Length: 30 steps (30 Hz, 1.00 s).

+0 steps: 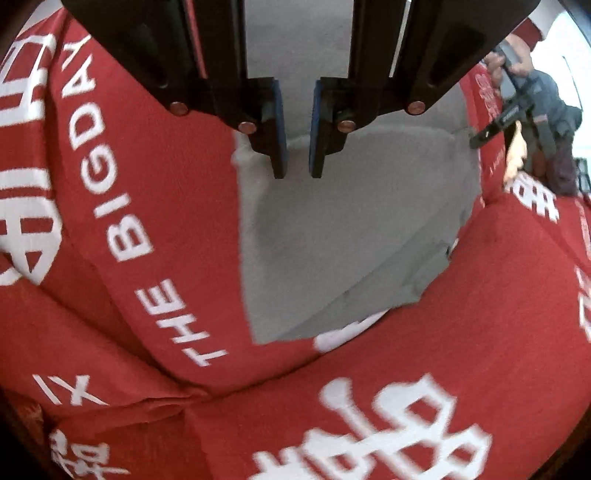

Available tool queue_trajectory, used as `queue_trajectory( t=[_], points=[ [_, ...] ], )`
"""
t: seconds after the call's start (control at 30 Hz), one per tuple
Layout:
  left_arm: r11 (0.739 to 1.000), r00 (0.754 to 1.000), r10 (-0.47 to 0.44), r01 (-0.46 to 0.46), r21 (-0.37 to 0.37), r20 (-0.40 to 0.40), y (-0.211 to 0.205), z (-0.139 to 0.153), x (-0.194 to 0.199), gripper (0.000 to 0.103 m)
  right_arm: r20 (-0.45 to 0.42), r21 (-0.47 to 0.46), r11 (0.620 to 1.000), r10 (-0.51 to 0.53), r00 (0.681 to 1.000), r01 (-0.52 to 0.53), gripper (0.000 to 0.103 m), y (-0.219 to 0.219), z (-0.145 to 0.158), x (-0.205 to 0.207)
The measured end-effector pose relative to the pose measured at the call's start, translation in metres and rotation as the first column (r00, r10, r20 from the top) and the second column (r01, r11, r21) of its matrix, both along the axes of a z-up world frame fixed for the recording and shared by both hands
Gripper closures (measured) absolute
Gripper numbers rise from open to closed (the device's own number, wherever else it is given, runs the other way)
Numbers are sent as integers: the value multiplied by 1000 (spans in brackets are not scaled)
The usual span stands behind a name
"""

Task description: Fold small clothes

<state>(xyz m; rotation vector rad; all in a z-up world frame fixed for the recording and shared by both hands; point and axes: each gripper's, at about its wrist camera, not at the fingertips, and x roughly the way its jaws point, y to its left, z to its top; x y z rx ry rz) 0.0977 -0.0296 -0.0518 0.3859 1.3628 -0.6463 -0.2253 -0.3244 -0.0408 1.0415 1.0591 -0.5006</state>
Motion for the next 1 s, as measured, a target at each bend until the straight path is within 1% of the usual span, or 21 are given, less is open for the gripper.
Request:
queue_trajectory(
  t=[0.03, 0.07, 0.13, 0.17, 0.27, 0.5, 0.67, 0.87, 1.0],
  points=[
    [1000, 1000, 4, -4, 19, -2, 0, -4, 0, 22, -4, -3, 1000, 18, 1000, -18, 84, 6, 1, 5],
    [999, 1000, 9, -8, 31, -7, 0, -7, 0, 22, -7, -5, 999, 41, 999, -41, 77, 14, 3, 11],
    [999, 1000, 7, -7, 46, -8, 3, -8, -4, 22, -13, 11, 997, 74, 997, -74, 67, 25, 2, 18],
    [999, 1000, 0, 0, 51, -2, 4, -6, -6, 22, -13, 21, 996, 85, 996, -85, 65, 29, 1, 20],
    [997, 1000, -19, 18, 69, 9, 7, -1, -15, 22, -19, 35, 994, 109, 994, -108, 64, 36, -1, 24],
    [996, 1000, -18, 20, 82, -25, 11, 3, -36, 22, -49, 74, 993, 96, 994, -92, 61, 43, -6, 23],
    [993, 998, -53, 57, 103, -41, 8, 3, -61, 22, -65, 89, 989, 126, 990, -120, 56, 53, -4, 22],
    [988, 996, -66, 73, 136, -59, 8, 7, -78, 22, -68, 115, 985, 136, 988, -128, 55, 58, -1, 15],
    [986, 997, -56, 64, 153, -58, 3, 10, -91, 22, -64, 126, 982, 150, 987, -141, 54, 56, 1, 8]
  ],
)
